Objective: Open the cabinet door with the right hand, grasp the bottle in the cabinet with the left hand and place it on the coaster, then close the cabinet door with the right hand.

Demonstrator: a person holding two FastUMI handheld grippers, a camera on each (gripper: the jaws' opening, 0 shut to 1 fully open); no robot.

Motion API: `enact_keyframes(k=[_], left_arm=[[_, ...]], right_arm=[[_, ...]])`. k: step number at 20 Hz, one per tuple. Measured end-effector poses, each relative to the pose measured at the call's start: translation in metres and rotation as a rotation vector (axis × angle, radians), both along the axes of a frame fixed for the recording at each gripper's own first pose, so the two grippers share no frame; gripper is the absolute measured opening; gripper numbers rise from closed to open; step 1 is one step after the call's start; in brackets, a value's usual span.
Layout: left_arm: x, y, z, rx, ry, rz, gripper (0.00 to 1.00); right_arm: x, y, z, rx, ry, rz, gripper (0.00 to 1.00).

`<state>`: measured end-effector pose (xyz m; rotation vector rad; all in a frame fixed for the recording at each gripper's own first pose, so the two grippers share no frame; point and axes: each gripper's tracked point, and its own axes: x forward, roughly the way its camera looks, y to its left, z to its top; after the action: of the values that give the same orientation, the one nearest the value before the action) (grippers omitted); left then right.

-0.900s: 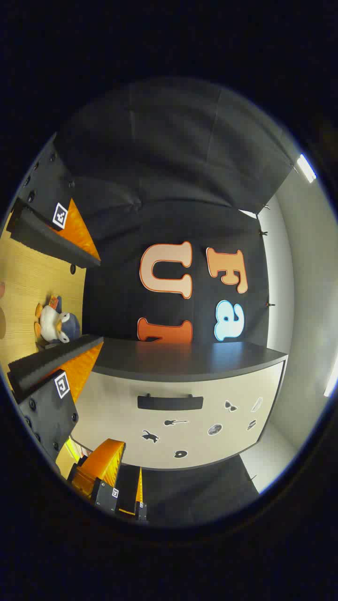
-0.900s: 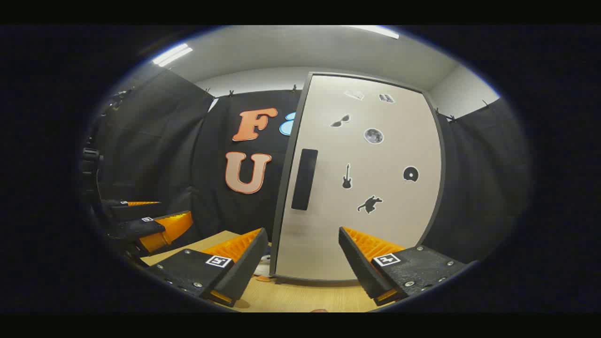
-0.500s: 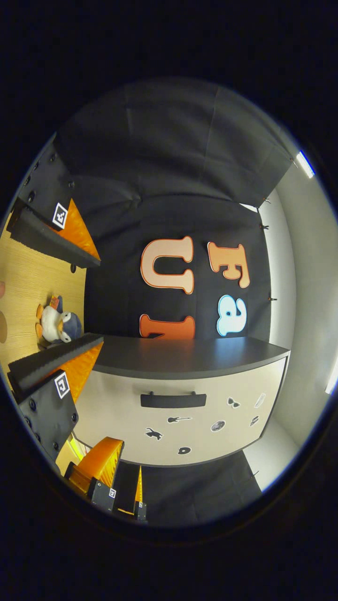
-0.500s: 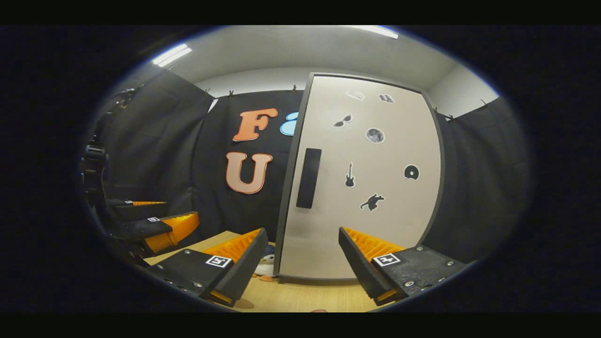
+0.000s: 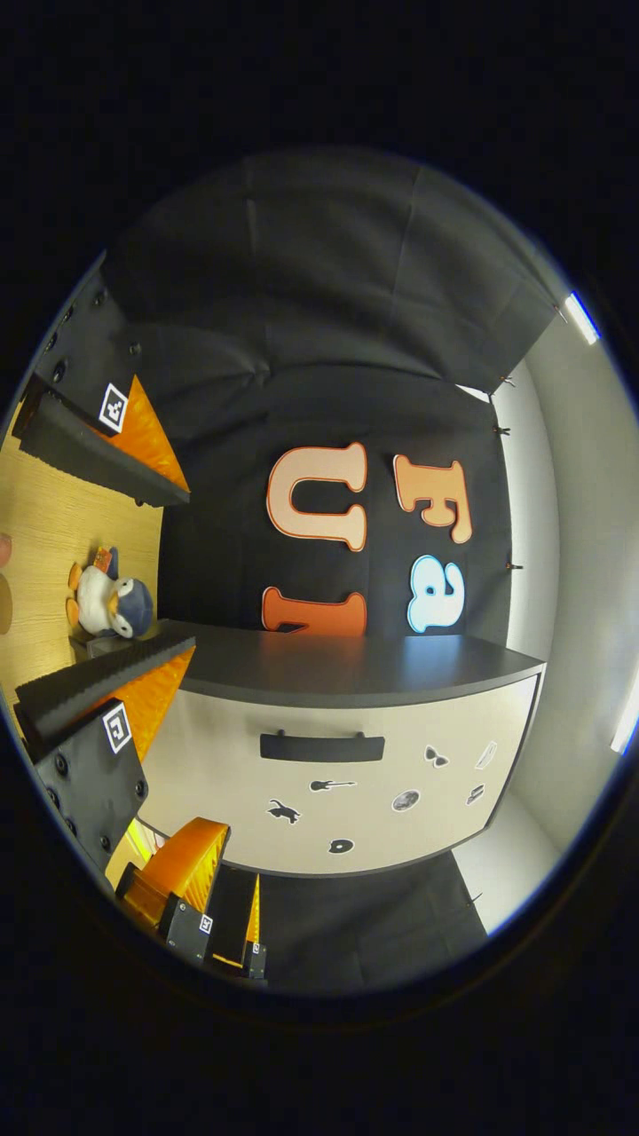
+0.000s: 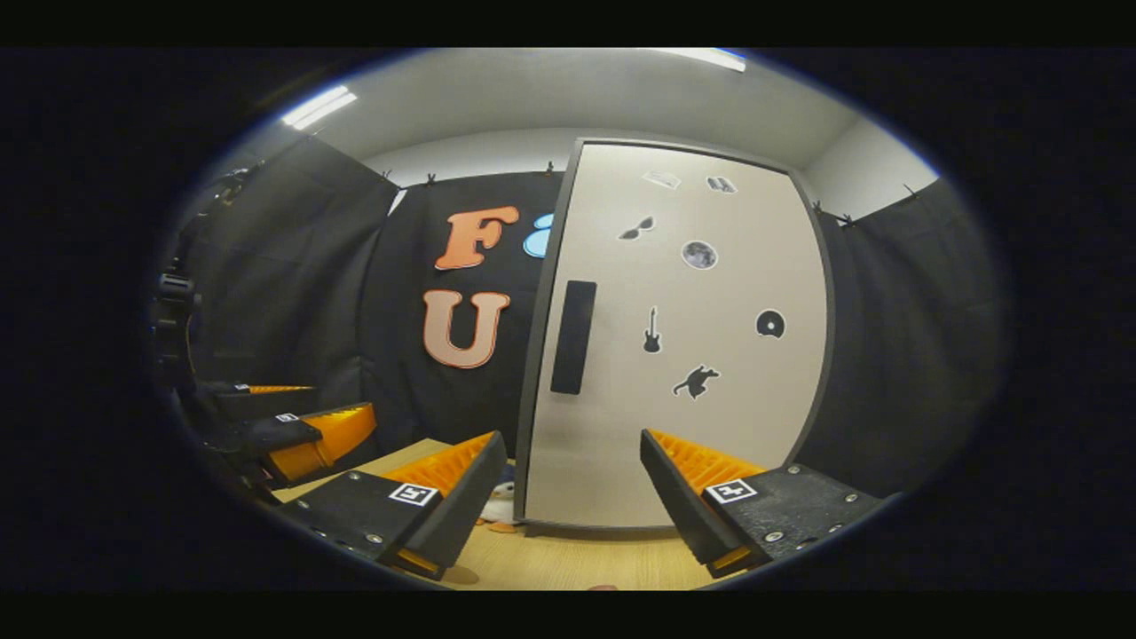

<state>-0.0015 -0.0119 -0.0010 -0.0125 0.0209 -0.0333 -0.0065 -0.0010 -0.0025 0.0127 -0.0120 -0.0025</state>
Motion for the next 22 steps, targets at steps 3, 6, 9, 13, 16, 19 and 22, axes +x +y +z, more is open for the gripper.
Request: enact_keyframes(k=[3,6,9,13,16,19,22], left_arm=[[0.003,-0.002,-0.002,0.006,0.006,0.003,0.94],[0.005,-0.004,-0.003,0.015,0.010,0.002,0.95],[0.007,-0.003,0.000,0.020,0.001,0.003,0.95],[0.009,0.000,-0.004,0.021,0.011,0.001,0.95],[0.009,0.005,-0.006,0.010,0.016,0.007,0.95],[0.009,0.012,-0.012,-0.003,0.029,0.011,0.95],[0.011,0.020,-0.018,-0.005,0.045,0.020,0.95]], right_arm=[[0.007,0.000,0.002,-0.006,-0.011,0.005,0.94],[0.022,-0.002,0.006,0.000,-0.018,-0.017,0.94],[0.040,-0.003,0.009,0.025,-0.029,-0.037,0.94],[0.070,0.001,0.017,0.027,-0.056,-0.037,0.94],[0.097,0.000,0.025,0.018,-0.067,-0.049,0.94],[0.120,0.001,0.033,0.022,-0.077,-0.057,0.94],[0.137,0.002,0.041,0.027,-0.082,-0.073,0.94]])
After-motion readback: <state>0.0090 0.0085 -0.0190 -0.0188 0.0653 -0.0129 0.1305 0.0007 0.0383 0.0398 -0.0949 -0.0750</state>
